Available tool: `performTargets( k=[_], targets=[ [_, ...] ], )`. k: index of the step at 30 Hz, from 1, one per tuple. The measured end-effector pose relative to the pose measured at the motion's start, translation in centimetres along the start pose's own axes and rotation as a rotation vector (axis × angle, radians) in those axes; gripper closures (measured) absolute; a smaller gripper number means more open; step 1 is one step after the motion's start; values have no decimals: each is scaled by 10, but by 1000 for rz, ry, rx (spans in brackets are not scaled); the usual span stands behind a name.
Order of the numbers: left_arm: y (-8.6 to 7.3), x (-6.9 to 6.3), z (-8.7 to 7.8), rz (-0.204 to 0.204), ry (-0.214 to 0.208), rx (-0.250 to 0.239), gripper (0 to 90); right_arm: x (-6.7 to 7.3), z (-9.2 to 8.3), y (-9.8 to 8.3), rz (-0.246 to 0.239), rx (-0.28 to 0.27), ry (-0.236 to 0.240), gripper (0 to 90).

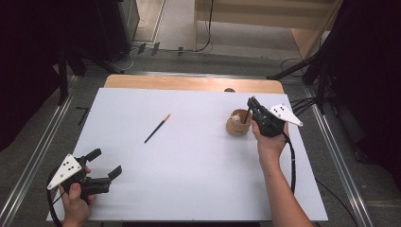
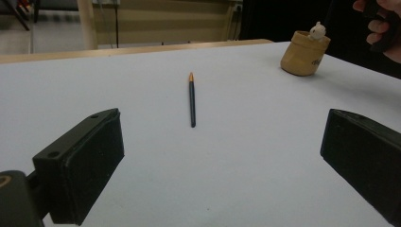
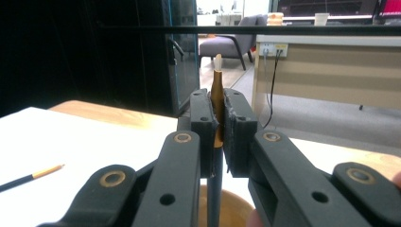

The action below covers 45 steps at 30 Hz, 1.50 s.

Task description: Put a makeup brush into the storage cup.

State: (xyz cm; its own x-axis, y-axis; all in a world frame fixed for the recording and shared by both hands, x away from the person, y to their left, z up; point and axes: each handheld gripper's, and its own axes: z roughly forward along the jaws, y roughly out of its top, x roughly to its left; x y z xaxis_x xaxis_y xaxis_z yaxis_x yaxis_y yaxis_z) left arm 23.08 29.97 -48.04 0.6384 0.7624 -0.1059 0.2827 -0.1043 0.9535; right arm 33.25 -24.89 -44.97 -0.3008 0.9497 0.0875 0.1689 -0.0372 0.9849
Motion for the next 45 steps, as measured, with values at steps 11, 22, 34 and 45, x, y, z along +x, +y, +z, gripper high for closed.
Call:
performTargets(
  k=[11, 22, 34, 45],
  targets=[
    [0, 0, 0, -1, 0, -2, 9, -3, 4, -19, 23, 59, -20, 849],
    [0, -1, 0, -5, 0, -4, 8, -3, -11, -11, 64, 72, -36, 228],
    [1, -1, 2, 1, -6, -2, 0, -12, -54, -22, 28, 76, 22, 0],
    [1, -3, 2, 6, -4, -4, 0, -22, -87, -43, 24, 118, 1, 0]
  ],
)
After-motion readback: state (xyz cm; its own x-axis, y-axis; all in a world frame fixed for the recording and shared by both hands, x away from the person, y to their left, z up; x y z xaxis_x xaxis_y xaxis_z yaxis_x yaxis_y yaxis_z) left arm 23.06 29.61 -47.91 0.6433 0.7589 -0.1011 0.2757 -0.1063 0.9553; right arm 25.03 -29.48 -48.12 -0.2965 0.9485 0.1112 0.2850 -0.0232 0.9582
